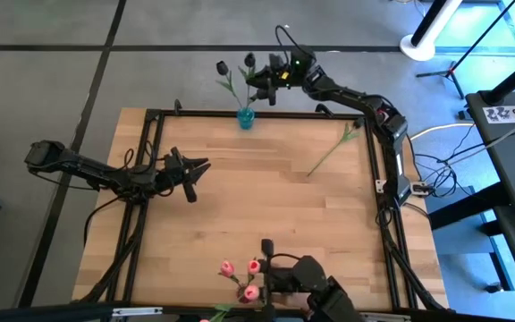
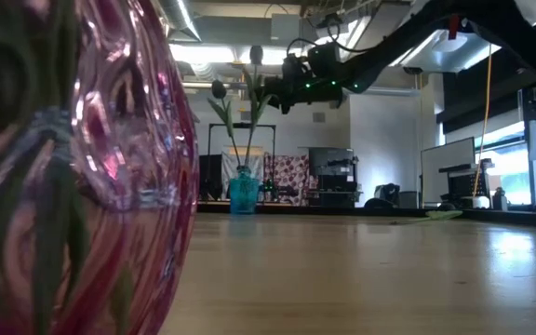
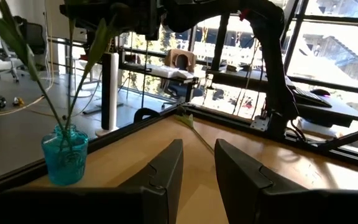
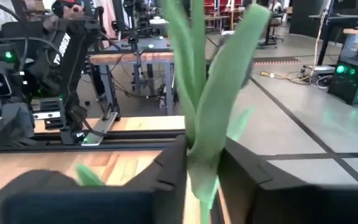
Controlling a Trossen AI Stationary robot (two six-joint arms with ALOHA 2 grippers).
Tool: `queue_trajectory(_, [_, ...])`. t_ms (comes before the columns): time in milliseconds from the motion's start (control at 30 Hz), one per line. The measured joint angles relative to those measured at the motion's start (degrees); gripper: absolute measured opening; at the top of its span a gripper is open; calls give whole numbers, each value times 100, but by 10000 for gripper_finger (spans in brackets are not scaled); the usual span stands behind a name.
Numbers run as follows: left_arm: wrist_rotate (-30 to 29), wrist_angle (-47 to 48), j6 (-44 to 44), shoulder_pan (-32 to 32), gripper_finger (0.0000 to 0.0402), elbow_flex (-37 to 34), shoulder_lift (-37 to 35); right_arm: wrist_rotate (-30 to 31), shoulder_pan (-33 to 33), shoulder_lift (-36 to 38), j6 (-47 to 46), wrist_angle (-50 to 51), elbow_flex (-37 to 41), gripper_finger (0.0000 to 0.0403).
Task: Sort flowers into vase by color
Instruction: Put the bottom black flower into the blue vase
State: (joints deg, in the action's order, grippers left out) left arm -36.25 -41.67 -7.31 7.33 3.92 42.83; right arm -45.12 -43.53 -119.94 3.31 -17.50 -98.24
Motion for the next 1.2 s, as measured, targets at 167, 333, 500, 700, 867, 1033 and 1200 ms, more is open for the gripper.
queue_trajectory(167, [94, 0, 0, 0, 89, 0, 0, 53, 76, 0, 21, 19, 0, 129])
queue_trajectory(333, [103, 0, 29, 0, 89, 0, 0, -45, 77, 5, 0, 55, 0, 151])
queue_trajectory(500, [103, 0, 39, 0, 89, 0, 0, 39, 77, 126, -2, 126, 0, 171])
queue_trajectory(700, [102, 0, 35, -1, 89, 0, -21, 188, 77, 360, 2, 335, 0, 219])
queue_trajectory(867, [99, -89, 42, -2, 89, 0, -26, 394, 77, 415, 45, 726, -2, 253])
queue_trajectory(1033, [101, -136, 35, -2, 89, 0, -26, 586, 77, 409, 168, 1131, 0, 281])
queue_trajectory(1200, [101, -138, -7, -2, 89, 0, -26, 553, 59, 435, 183, 1362, 0, 299])
